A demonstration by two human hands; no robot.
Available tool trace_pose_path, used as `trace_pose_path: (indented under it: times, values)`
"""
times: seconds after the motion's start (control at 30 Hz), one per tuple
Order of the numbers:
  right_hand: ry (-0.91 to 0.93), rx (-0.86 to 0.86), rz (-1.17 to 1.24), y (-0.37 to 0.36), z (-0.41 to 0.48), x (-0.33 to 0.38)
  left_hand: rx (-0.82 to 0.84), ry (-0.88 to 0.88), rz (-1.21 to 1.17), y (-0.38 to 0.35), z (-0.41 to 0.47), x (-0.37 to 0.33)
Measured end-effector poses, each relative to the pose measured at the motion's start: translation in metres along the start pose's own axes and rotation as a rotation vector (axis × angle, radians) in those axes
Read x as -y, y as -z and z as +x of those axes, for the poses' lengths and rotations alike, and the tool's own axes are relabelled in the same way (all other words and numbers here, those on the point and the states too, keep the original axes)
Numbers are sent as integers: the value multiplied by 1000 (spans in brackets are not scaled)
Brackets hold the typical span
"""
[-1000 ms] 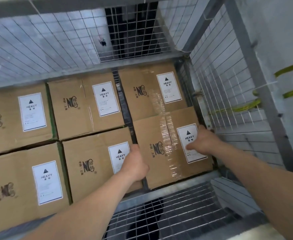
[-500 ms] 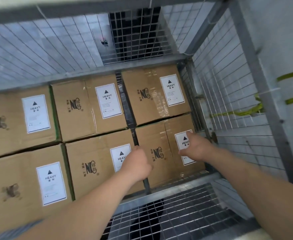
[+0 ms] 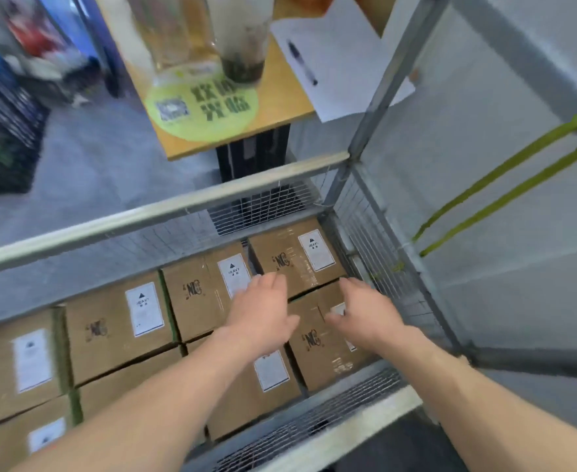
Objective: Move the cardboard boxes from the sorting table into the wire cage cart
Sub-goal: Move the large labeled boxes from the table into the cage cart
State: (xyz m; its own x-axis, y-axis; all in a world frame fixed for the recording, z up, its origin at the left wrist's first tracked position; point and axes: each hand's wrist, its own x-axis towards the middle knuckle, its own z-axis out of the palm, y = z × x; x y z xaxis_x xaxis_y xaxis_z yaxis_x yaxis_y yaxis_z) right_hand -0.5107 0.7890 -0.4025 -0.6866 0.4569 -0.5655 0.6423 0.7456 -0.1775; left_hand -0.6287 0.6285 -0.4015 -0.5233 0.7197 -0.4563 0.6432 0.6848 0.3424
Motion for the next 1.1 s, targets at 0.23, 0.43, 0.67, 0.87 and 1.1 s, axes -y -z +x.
trace_pose_path:
  times: [0.23, 0.43, 0.67, 0.87, 1.1]
  values:
    - [-16, -247, 28, 86, -97, 42, -200, -142, 90, 111, -66, -27]
    - [-36, -443, 33, 135, -176, 54, -299, -243, 141, 168, -122, -59]
    - [-71, -590, 14, 160, -265, 45, -377, -362, 154, 193, -189, -107]
    - [-176, -671, 6, 158, -348, 29, -430, -487, 177, 194, -245, -147]
    - [-356, -749, 29, 152, -436, 20, -423, -666, 215, 198, -292, -191]
